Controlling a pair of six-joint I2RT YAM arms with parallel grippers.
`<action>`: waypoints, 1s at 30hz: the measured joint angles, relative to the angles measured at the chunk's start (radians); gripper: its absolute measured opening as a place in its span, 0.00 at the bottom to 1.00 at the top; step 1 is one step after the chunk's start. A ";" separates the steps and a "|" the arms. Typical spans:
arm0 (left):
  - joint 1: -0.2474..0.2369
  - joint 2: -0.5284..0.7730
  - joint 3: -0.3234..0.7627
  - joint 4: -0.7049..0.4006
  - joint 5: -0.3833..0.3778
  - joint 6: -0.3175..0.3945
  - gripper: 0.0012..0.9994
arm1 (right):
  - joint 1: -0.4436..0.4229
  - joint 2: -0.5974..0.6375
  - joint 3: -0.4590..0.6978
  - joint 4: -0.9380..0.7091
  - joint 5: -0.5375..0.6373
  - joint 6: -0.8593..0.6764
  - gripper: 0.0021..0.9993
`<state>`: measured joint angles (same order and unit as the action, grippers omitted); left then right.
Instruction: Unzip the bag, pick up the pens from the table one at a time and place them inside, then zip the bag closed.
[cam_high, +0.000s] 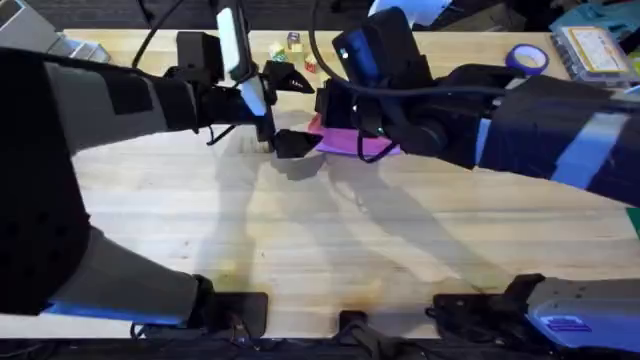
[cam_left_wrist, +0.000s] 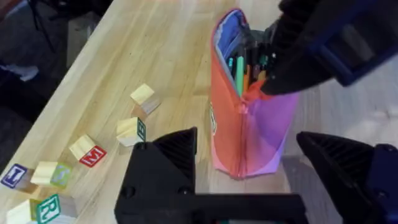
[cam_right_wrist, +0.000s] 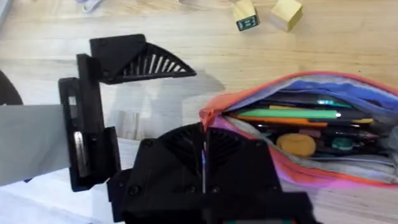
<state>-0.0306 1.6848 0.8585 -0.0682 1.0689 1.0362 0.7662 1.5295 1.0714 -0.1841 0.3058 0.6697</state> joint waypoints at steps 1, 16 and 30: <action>-0.007 0.000 0.000 0.005 -0.009 -0.015 0.99 | 0.000 0.000 0.000 0.000 0.000 0.000 0.03; -0.044 0.132 0.000 0.139 -0.028 -0.134 0.98 | 0.000 0.000 0.000 0.001 0.000 0.000 0.03; -0.047 0.143 0.000 0.163 0.039 -0.143 0.76 | 0.000 0.000 0.000 0.002 0.000 0.000 0.03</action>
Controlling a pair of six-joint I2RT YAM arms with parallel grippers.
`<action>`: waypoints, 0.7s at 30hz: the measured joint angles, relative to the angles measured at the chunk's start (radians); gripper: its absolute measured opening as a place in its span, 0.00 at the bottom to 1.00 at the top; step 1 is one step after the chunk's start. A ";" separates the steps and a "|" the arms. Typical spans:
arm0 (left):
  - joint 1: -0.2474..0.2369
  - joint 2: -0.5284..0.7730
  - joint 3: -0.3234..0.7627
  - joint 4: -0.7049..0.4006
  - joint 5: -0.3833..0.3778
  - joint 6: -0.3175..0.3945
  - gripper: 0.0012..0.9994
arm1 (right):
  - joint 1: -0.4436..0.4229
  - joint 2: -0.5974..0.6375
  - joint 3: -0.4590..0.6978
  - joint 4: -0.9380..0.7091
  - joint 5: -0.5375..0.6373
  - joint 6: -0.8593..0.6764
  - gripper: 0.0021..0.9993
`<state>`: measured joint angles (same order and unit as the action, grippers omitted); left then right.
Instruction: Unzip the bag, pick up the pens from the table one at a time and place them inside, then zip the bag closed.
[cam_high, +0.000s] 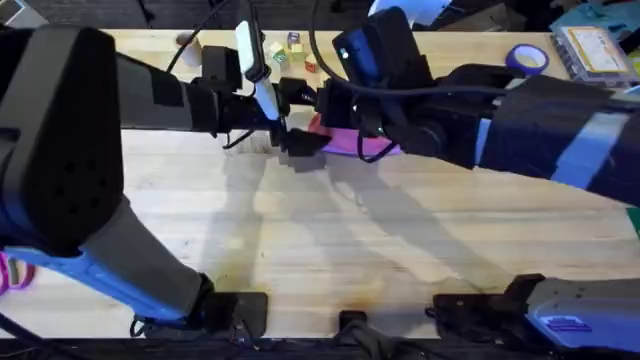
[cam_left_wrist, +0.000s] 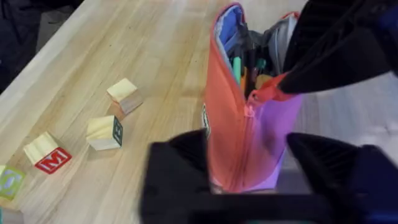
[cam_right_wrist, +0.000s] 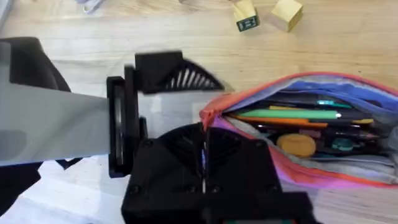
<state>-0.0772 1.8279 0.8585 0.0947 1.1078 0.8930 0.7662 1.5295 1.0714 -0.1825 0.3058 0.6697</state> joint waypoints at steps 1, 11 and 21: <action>0.000 0.000 0.000 0.001 0.002 0.001 0.67 | 0.000 0.000 0.000 0.000 0.000 0.000 0.03; 0.000 0.000 0.000 0.004 -0.001 -0.003 0.05 | 0.000 -0.001 0.000 -0.007 0.000 -0.004 0.10; 0.000 0.000 0.000 0.004 -0.001 -0.003 0.04 | -0.055 -0.001 0.000 -0.088 -0.001 0.000 0.03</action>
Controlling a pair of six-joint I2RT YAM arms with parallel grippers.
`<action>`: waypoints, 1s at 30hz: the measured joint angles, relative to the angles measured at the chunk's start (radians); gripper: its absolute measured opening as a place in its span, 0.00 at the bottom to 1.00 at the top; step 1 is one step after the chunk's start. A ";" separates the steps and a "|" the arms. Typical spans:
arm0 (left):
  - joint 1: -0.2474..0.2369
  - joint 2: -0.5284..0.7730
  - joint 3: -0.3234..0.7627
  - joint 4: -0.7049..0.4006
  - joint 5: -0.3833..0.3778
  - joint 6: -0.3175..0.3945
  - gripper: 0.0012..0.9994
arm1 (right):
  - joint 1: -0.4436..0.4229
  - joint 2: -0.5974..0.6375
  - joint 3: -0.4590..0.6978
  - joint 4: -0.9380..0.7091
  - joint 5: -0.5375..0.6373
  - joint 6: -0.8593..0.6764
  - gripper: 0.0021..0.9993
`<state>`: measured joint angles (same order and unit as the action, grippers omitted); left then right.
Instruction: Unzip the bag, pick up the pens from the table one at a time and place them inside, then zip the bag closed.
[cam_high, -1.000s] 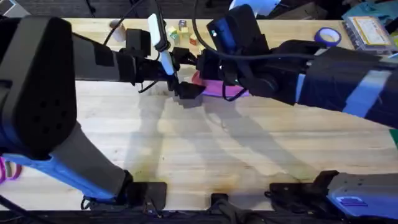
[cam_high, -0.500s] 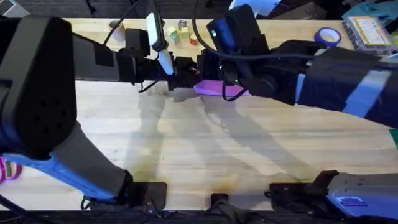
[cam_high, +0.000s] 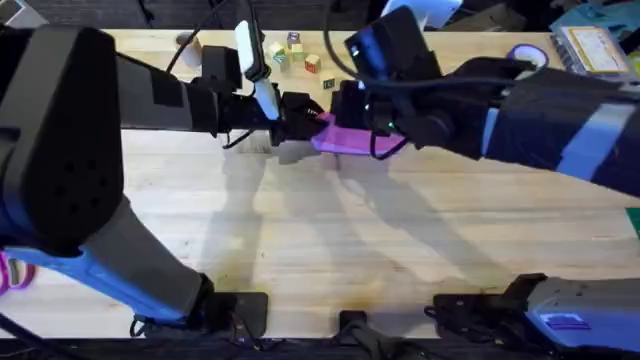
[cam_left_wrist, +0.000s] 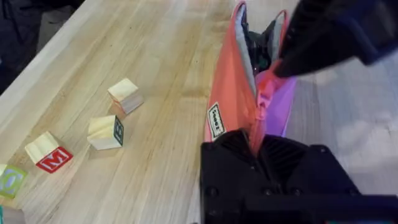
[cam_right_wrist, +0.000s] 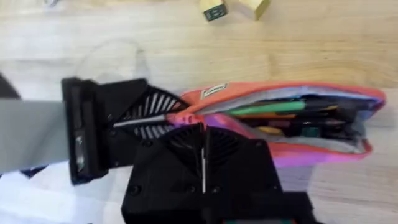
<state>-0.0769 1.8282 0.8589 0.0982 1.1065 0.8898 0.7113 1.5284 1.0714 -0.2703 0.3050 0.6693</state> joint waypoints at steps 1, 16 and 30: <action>0.000 0.000 0.000 0.000 0.000 0.000 0.04 | -0.011 0.000 0.000 0.000 -0.004 0.000 0.03; 0.000 0.000 0.000 0.000 0.000 0.000 0.04 | -0.173 0.000 0.000 -0.073 -0.039 0.000 0.03; -0.010 0.000 0.000 -0.001 0.009 0.000 0.04 | -0.425 -0.045 0.000 -0.133 -0.077 -0.026 0.03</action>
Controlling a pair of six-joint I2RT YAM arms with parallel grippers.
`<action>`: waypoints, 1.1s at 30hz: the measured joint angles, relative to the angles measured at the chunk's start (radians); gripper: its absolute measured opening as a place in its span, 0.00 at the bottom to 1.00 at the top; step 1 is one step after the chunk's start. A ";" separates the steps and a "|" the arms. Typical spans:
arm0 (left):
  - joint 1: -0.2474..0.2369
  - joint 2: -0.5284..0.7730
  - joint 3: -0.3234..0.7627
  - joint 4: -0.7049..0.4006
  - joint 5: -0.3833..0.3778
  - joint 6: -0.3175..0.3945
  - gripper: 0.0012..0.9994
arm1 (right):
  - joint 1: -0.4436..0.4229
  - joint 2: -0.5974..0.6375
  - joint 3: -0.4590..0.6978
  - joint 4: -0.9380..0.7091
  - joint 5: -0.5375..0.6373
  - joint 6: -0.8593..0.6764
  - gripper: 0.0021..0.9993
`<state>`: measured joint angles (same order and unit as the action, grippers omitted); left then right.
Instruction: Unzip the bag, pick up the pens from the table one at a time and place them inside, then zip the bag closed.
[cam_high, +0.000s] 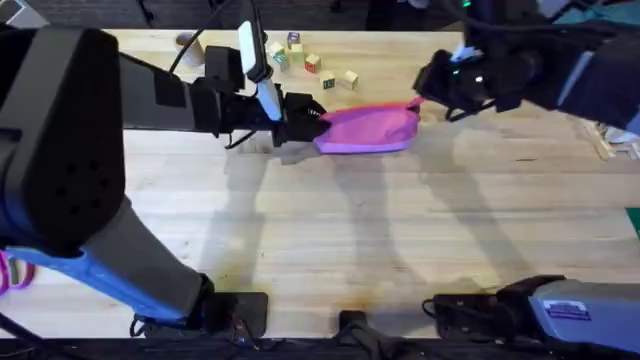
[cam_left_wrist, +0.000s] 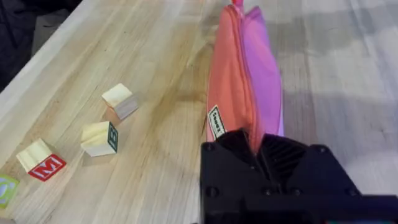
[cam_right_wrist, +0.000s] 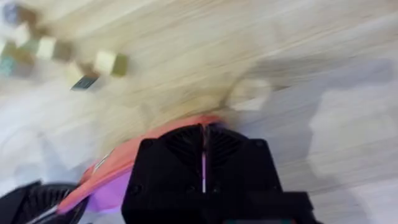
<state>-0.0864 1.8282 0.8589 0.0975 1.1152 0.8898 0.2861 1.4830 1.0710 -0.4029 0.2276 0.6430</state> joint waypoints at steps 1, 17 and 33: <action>0.000 0.000 0.000 0.000 0.000 0.000 0.04 | -0.019 0.000 0.000 -0.004 0.001 0.000 0.03; -0.007 0.000 0.000 -0.004 0.027 0.000 0.04 | -0.177 0.006 0.000 -0.141 -0.016 0.000 0.03; -0.003 0.000 0.000 -0.008 0.033 0.000 0.04 | -0.246 0.257 0.000 -0.042 0.053 0.016 0.03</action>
<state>-0.0898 1.8282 0.8585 0.0898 1.1481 0.8898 0.0399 1.7396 1.0706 -0.4454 0.2808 0.6589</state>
